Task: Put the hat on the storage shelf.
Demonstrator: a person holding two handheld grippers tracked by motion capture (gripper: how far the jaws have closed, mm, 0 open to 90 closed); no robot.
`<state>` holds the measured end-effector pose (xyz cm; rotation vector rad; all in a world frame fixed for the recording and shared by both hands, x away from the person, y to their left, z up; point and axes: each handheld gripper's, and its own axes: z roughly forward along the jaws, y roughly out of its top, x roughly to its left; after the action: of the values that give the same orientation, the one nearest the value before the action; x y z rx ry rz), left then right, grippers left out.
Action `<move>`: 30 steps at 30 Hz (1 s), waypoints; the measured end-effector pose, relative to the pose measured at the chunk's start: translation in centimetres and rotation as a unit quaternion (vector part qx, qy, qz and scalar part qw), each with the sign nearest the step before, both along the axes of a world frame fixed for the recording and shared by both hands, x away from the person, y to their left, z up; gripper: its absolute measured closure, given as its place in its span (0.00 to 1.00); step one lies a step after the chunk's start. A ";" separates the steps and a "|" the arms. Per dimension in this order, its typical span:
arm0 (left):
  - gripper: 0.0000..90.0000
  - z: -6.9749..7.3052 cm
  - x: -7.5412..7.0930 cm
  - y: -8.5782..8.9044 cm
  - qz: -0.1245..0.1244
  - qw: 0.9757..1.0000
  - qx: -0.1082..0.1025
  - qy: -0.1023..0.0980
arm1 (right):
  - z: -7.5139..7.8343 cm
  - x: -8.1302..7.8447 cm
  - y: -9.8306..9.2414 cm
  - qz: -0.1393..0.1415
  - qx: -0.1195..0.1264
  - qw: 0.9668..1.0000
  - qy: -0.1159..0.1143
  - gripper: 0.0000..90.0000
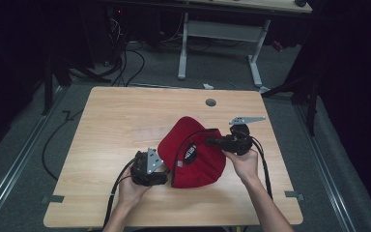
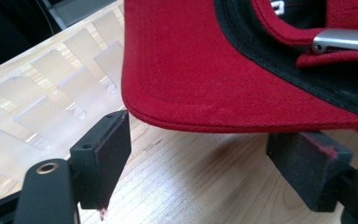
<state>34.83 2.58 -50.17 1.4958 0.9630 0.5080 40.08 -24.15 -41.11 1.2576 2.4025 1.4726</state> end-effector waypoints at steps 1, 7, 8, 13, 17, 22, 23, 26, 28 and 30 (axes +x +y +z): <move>0.25 0.0 0.0 0.0 0.000 1.000 0.001 -0.002 | 0.0 0.0 0.0 0.000 0.000 1.000 0.000 0.95; 0.27 0.5 -0.3 -0.1 -0.006 1.000 -0.012 -0.012 | -0.2 0.0 0.3 0.007 -0.003 1.000 0.011 0.95; 0.27 0.5 -0.3 -0.1 -0.006 1.000 -0.012 -0.012 | -0.2 0.0 0.5 0.006 -0.008 1.000 0.009 0.95; 0.28 0.8 -0.4 -0.1 -0.008 1.000 -0.004 -0.018 | -0.4 0.1 0.6 0.008 -0.008 1.000 0.016 0.95; 0.37 1.0 -0.6 -0.3 -0.020 0.999 -0.011 -0.022 | -0.6 0.0 1.1 0.032 0.006 0.999 0.031 0.95; 0.42 1.1 -0.8 -0.4 -0.025 0.999 -0.005 -0.029 | -0.7 -0.1 2.0 0.032 -0.005 0.999 0.027 0.95; 0.45 1.2 -0.8 -0.3 -0.026 0.999 -0.009 -0.026 | -0.9 -0.1 1.9 0.034 -0.002 0.999 0.031 0.95; 0.49 1.4 -0.7 0.0 -0.029 0.999 -0.014 -0.017 | -1.0 -0.4 2.0 0.036 -0.002 0.999 0.035 0.95; 0.51 1.6 -0.7 0.1 -0.031 0.999 -0.011 -0.012 | -1.1 -0.4 1.9 0.037 0.000 0.999 0.039 0.95; 0.55 1.9 -0.8 0.2 -0.037 0.999 -0.009 -0.006 | -1.2 -0.3 1.8 0.038 0.004 0.998 0.042 0.95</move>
<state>33.99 2.82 -48.31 1.5037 0.8970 0.4534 39.73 -22.38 -42.32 1.2671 2.5286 1.4776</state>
